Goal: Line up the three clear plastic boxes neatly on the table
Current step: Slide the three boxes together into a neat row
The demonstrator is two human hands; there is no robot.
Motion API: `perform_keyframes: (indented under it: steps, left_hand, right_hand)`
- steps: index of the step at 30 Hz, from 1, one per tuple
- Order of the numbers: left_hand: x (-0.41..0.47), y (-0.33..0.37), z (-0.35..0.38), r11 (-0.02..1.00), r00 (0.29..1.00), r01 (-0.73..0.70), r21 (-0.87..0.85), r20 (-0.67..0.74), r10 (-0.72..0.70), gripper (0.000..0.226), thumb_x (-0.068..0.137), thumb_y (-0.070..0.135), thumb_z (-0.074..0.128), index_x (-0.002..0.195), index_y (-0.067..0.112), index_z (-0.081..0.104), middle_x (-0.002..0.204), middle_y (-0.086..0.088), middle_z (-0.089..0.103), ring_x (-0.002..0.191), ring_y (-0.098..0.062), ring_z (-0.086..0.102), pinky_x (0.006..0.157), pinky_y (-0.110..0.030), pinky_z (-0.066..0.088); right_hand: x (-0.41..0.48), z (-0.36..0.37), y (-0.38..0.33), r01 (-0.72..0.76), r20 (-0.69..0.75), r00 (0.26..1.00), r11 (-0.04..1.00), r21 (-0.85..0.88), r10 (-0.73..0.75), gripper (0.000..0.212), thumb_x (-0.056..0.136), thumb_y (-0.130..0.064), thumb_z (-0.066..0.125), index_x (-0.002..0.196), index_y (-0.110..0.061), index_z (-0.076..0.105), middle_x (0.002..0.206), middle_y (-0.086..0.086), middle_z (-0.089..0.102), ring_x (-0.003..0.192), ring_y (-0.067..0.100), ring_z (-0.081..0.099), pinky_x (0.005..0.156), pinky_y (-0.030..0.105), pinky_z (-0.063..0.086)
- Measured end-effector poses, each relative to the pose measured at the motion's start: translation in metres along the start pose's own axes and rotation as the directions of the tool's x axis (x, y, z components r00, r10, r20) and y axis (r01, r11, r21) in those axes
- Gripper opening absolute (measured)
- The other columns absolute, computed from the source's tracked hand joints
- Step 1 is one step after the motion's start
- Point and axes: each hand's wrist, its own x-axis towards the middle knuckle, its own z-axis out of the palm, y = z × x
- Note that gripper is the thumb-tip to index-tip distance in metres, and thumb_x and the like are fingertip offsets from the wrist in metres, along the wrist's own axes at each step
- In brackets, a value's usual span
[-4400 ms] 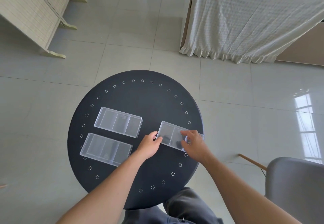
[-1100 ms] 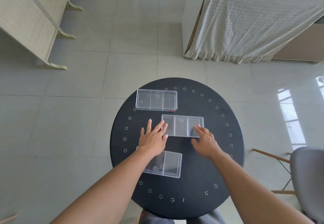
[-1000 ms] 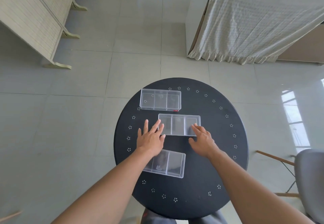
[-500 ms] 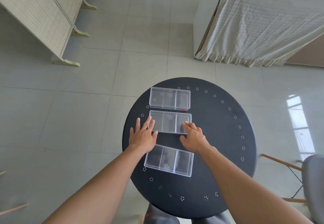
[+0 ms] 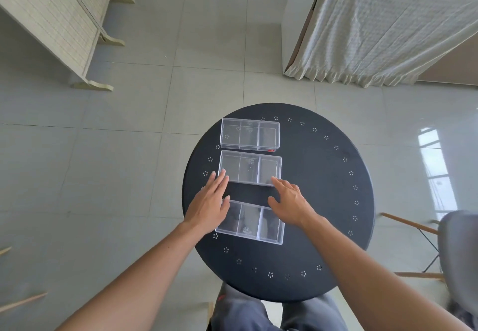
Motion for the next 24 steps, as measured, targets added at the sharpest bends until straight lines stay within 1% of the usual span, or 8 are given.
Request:
perform_keyframes:
  steps: [2,4,7,10,13,16,21,24]
  left_hand:
    - [-0.018,-0.002,0.009,0.999,0.999,-0.041,-0.025,0.000,0.041,0.063,0.114,0.035,0.036,0.174,0.021,0.020,0.183,0.012,0.005,0.170,-0.011,-0.001,0.129,-0.038,0.034]
    - [-0.034,-0.001,0.018,0.997,0.998,-0.069,-0.036,0.008,0.069,0.061,0.115,0.035,0.036,0.173,0.023,0.023,0.182,0.015,0.008,0.169,-0.008,0.001,0.126,-0.035,0.036]
    - [-0.054,0.002,0.031,0.995,0.995,-0.094,-0.026,0.026,0.095,0.060,0.115,0.038,0.033,0.173,0.025,0.026,0.181,0.016,0.015,0.168,-0.008,0.009,0.120,-0.034,0.044]
    - [-0.065,0.002,0.044,0.995,0.993,-0.095,-0.002,0.072,0.095,0.061,0.114,0.042,0.029,0.173,0.026,0.023,0.181,0.013,0.015,0.168,-0.008,0.014,0.121,-0.037,0.046]
    - [-0.071,0.001,0.051,0.997,0.992,-0.061,0.037,0.117,0.056,0.062,0.115,0.043,0.026,0.174,0.025,0.018,0.182,0.013,0.002,0.168,-0.008,0.007,0.117,-0.037,0.050]
    - [-0.070,0.005,0.050,0.998,0.989,-0.040,0.054,0.143,0.032,0.063,0.115,0.045,0.023,0.174,0.026,0.015,0.182,0.013,-0.005,0.169,-0.008,0.000,0.113,-0.036,0.052]
    - [-0.057,0.009,0.042,0.996,0.987,-0.013,0.084,0.158,-0.001,0.063,0.115,0.047,0.021,0.175,0.028,0.011,0.181,0.015,-0.011,0.169,-0.009,-0.005,0.109,-0.036,0.055]
    - [-0.045,0.011,0.036,0.995,0.985,0.009,0.097,0.171,-0.025,0.064,0.115,0.047,0.022,0.175,0.028,0.010,0.181,0.014,-0.012,0.169,-0.010,-0.006,0.109,-0.039,0.056]
  right_hand:
    - [-0.013,0.009,0.004,-0.001,0.027,1.000,1.000,0.008,0.001,0.069,0.106,-0.033,0.049,0.170,-0.019,0.028,0.176,0.001,0.031,0.160,0.032,0.029,0.128,0.046,0.031]
    - [-0.026,0.021,0.009,-0.001,0.058,0.998,1.000,-0.002,0.001,0.067,0.105,-0.032,0.048,0.169,-0.019,0.032,0.176,0.000,0.032,0.159,0.031,0.033,0.128,0.042,0.030]
    - [-0.044,0.039,0.015,0.005,0.087,0.996,1.000,-0.013,-0.003,0.065,0.103,-0.034,0.047,0.166,-0.019,0.038,0.174,0.002,0.037,0.156,0.031,0.039,0.128,0.043,0.032]
    - [-0.059,0.057,0.021,0.041,0.092,0.995,0.998,-0.046,-0.037,0.067,0.099,-0.037,0.044,0.164,-0.019,0.042,0.170,0.003,0.044,0.152,0.031,0.047,0.124,0.046,0.040]
    - [-0.070,0.065,0.020,0.045,0.120,0.992,0.992,-0.120,-0.031,0.068,0.102,-0.035,0.045,0.168,-0.023,0.034,0.176,-0.004,0.032,0.153,0.030,0.043,0.122,0.049,0.041]
    - [-0.072,0.065,0.016,0.048,0.141,0.990,0.981,-0.189,-0.021,0.069,0.104,-0.033,0.046,0.170,-0.025,0.026,0.180,-0.011,0.019,0.151,0.030,0.042,0.119,0.050,0.043]
    - [-0.055,0.055,0.011,0.041,0.142,0.990,0.979,-0.202,-0.012,0.072,0.104,-0.035,0.045,0.172,-0.028,0.020,0.181,-0.016,0.011,0.155,0.025,0.036,0.120,0.047,0.042]
    - [-0.045,0.047,0.006,0.031,0.139,0.990,0.980,-0.196,-0.003,0.073,0.104,-0.034,0.044,0.172,-0.028,0.019,0.181,-0.016,0.009,0.157,0.025,0.032,0.121,0.048,0.041]
